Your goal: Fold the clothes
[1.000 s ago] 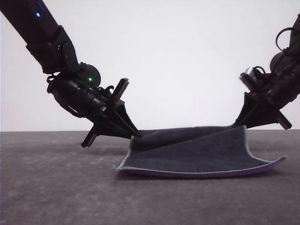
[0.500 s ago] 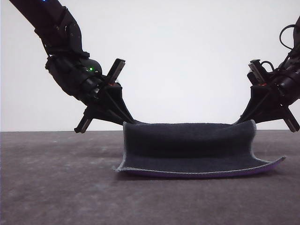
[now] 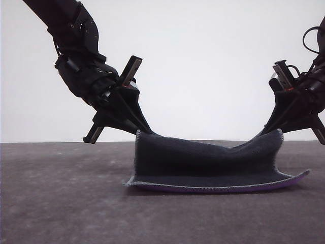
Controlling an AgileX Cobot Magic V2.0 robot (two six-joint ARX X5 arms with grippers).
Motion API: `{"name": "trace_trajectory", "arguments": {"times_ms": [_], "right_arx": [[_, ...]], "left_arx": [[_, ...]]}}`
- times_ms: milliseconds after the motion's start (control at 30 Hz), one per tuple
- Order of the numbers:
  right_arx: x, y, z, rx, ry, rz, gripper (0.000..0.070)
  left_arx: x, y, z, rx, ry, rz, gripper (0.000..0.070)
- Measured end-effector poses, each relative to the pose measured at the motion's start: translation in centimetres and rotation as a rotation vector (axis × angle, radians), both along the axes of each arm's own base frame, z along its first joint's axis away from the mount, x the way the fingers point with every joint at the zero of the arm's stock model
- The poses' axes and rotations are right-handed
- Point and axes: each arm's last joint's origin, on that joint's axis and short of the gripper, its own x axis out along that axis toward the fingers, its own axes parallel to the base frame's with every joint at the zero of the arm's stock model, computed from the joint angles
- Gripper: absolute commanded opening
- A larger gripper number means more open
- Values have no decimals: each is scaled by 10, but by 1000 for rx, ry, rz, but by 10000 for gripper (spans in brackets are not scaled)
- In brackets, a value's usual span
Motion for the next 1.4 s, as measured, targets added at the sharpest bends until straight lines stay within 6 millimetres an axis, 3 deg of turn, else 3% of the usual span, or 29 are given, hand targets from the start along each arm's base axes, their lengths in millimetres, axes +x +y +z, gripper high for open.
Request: {"name": "trace_trajectory", "arguments": {"times_ms": [133,267,333,467,733,1033,1133,1233,1400], "right_arx": [[-3,0,0,2,20,10,77],[-4,0,1,3,33,12,172],[-5,0,1,4,38,14,241],[-6,0,1,5,50,14,343],[-6,0,1,6,55,14,351],[-7,0,1,6,57,16,361],[-7,0,1,6,57,15,409],[-7,0,1,6,56,16,431],[-7,0,1,6,55,16,431]], "left_arx": [[-2,1,0,5,12,-9,72],[-3,1,0,6,16,-11,263],[-3,1,0,9,23,-13,318],[-5,2,0,16,41,-13,326],[-6,2,0,20,54,-15,371],[-13,-13,-1,-48,106,-62,601],[-14,-14,-3,-46,111,-72,611],[-13,-13,-3,-47,108,-69,694],[-8,-8,8,-58,101,-62,700]]}}
